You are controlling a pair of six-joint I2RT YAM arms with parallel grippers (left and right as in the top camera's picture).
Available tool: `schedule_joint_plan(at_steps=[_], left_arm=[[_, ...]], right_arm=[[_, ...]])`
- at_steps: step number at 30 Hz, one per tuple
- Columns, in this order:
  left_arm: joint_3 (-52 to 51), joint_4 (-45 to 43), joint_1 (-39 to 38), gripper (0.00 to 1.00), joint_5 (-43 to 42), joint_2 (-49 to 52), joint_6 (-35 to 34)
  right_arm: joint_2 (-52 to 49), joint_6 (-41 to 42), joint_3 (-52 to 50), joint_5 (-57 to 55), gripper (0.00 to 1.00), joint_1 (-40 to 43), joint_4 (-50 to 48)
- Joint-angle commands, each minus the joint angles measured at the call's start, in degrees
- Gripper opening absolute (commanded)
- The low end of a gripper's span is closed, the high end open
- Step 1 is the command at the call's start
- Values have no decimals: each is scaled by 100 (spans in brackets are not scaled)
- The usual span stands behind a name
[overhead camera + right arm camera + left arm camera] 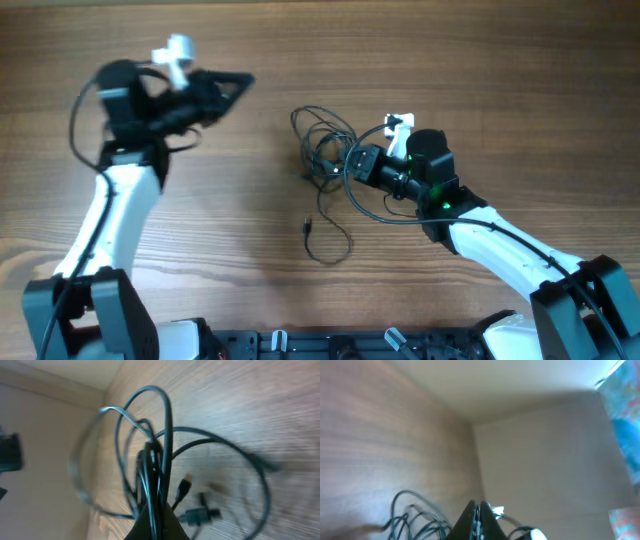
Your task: Untangle cables
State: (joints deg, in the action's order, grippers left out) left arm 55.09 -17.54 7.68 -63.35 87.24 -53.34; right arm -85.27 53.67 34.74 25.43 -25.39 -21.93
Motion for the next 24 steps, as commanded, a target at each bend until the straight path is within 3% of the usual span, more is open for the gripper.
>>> schedule_joint_plan(at_steps=[1, 2, 3, 5, 8, 9, 13, 15, 19, 24], left_arm=[[44, -754, 479, 4, -713, -142, -1567], [44, -780, 553, 4, -713, -142, -1563], [42, -719, 612, 12, -721, -138, -1545], [42, -457, 566, 47, -811, -131, -1362], [42, 470, 245, 69, -883, -131, -367], [42, 929, 57, 72, -855, -127, 184], [42, 2100, -599, 72, -428, -118, 1696], [42, 2756, -1040, 73, 590, -118, 2227], [42, 3370, -1757, 72, 2796, -109, 2334], [42, 3370, -2361, 62, 3926, -13, 2332]], right_arm=[[-39, -142, 13, -192, 4, 17, 83], [-39, -140, 13, -175, 5, 17, 57], [-39, -144, 13, -142, 5, 17, 20], [-39, -142, 13, -142, 4, 17, -31], [-39, -162, 13, -92, 4, 17, -173], [-39, -229, 13, -13, 5, 17, -238], [-39, -321, 13, 55, 4, 17, -286], [-39, -415, 13, 129, 4, 17, -291], [-39, -424, 13, 431, 5, 17, -291], [-39, -625, 13, 752, 4, 17, -313]])
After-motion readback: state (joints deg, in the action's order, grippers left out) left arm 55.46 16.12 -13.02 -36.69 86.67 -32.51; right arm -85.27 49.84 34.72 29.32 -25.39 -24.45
